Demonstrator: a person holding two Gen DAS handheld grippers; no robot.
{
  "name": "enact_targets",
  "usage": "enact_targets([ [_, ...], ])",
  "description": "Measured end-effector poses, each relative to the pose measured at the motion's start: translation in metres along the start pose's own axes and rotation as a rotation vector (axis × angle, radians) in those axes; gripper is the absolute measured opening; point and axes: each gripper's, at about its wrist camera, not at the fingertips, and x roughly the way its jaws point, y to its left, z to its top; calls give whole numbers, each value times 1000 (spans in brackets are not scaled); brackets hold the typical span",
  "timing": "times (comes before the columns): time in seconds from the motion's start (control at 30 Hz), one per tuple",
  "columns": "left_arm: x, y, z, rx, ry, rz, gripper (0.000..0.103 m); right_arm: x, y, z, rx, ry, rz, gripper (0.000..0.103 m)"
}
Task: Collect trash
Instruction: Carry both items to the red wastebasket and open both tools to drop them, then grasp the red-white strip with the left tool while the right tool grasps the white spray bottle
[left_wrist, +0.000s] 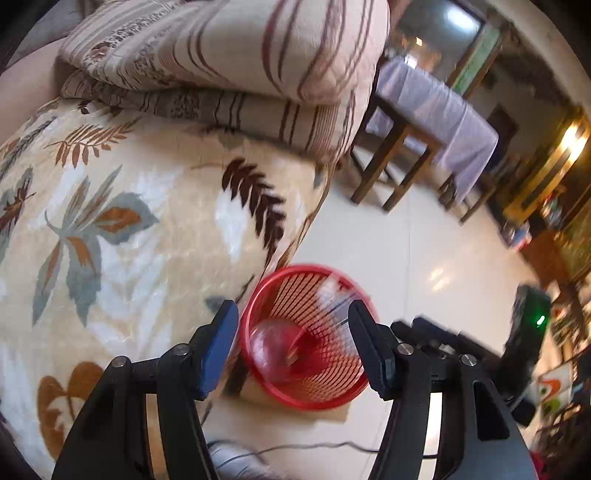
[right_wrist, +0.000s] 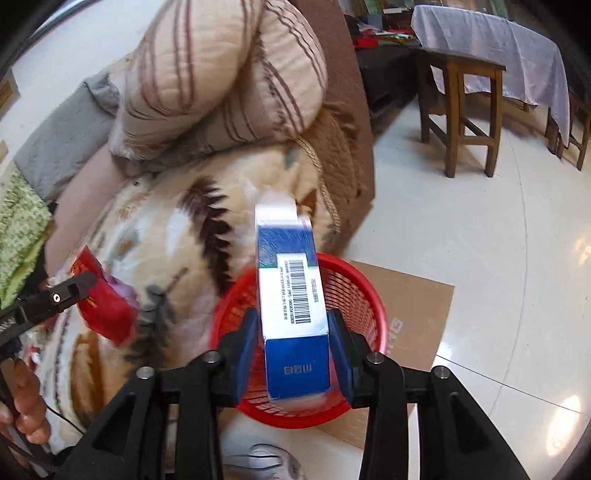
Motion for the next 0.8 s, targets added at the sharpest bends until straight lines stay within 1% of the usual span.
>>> enact_targets([
  [0.03,-3,1,0,5,-7,0,61,0,-3,-1,4,-5,-7,61],
  [0.1,-14,7,-2,9,-23,31,61,-5,-4,-3,-1,-28,-23,61],
  [0.2,-41,26,-6,-34,-79,76,61,-17,0,-3,-29,-56,-24,61],
  [0.33,-80,57,-15,-102,-148,145,61,-24,22,2,-86,-89,13,61],
  [0.4,-100,74,-21,-119,-170,206,61,-30,47,2,-130,-108,43,61],
  [0.5,-129,95,-29,-142,-207,260,62,-32,89,3,-231,-133,66,64],
  [0.53,-140,104,-33,-152,-219,284,62,-34,109,3,-275,-145,86,65],
  [0.63,-171,128,-44,-183,-259,345,63,-36,150,3,-342,-158,146,65],
  [0.67,-178,135,-47,-196,-267,364,64,-37,168,3,-372,-165,178,65],
  [0.8,-219,177,-63,-285,-317,451,65,-37,229,4,-478,-167,256,65],
])
